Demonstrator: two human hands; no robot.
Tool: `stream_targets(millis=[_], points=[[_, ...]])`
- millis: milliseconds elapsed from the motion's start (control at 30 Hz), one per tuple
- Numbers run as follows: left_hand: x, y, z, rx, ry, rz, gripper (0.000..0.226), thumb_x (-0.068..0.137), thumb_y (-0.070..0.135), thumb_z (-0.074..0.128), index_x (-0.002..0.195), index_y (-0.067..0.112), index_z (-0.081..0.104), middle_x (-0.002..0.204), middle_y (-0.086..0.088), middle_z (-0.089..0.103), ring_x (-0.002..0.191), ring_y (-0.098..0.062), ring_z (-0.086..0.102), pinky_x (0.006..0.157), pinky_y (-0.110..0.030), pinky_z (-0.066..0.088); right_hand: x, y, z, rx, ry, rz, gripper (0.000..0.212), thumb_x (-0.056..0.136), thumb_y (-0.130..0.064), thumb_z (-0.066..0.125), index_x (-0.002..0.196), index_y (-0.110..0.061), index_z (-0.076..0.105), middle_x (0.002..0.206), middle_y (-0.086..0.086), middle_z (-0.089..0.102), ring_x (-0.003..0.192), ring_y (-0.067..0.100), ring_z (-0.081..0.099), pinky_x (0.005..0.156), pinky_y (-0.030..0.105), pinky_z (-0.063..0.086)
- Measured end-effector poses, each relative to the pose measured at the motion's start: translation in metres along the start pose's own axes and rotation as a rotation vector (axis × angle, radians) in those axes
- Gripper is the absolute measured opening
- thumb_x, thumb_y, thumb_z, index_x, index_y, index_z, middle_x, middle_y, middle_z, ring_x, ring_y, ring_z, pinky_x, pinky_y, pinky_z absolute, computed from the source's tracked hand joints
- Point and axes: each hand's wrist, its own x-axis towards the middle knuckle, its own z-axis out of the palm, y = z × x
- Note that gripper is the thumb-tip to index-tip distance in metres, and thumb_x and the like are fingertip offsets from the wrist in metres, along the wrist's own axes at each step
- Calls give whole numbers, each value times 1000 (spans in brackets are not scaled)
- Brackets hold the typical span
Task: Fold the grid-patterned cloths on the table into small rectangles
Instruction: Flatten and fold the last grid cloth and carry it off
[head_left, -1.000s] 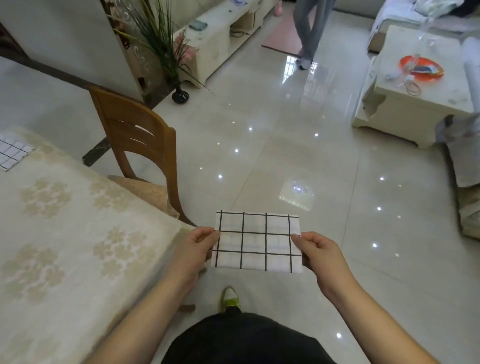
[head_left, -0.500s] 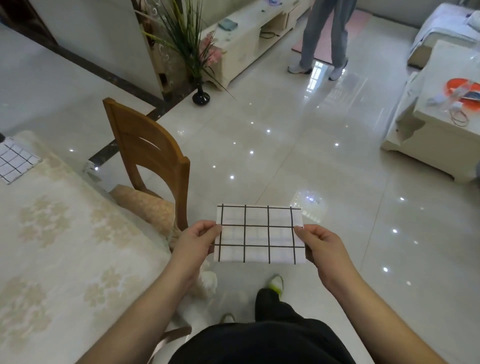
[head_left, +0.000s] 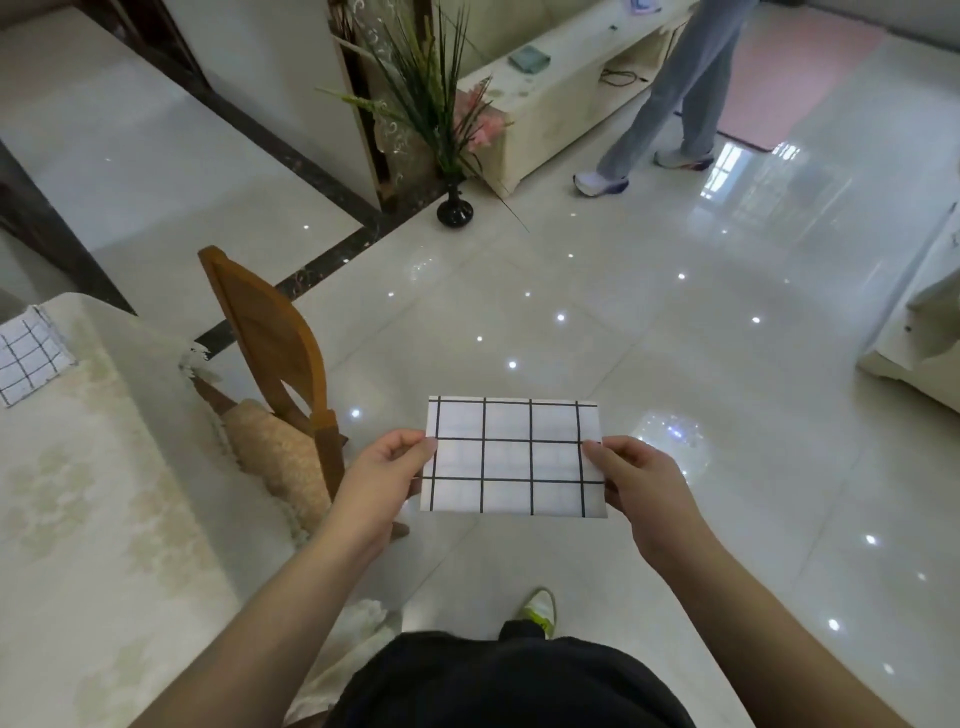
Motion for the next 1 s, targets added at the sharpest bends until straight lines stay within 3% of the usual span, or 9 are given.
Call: stream_targets(millis=[300,433,700,833,1000], points=[[51,41,16,-114,91,-25,12,94,21,61,96,16,72,92,-8,75,96,-30,70,90,-46,56,91,-55,13,-73,-108,7,11,90,-14,66,92,-4,69,88,10,75,80,22,70,79,37,58],[86,54,8,-172,123,-28,12,94,21,61,95,17,73,91,-7,75,92,-30,68,83,-39,55,137,-79,38,-104,-149,6,12,90,-14,66,93,-3,69,91,13,74,80,22,69,79,38,58],[175,107,-21,-302,230,8,15,93,16,63,81,18,73,82,-6,73,82,-24,64,84,-41,51,228,-142,111,-180,-245,-25,12,91,-13,64,94,-3,69,91,12,74,80,22,70,77,35,59],[213,132,-39,-317,249,25,11,93,16,63,90,10,72,88,-16,72,82,-25,65,80,-40,54,267,-171,147,-199,-281,-41,12,91,-13,64,95,-2,68,93,14,73,81,22,69,77,35,58],[250,156,-55,-383,290,28,11,94,14,61,92,8,70,73,-3,69,66,-17,62,58,-23,48,307,-197,183,-215,-340,-25,17,91,-12,63,98,3,67,97,17,73,84,25,68,80,38,58]])
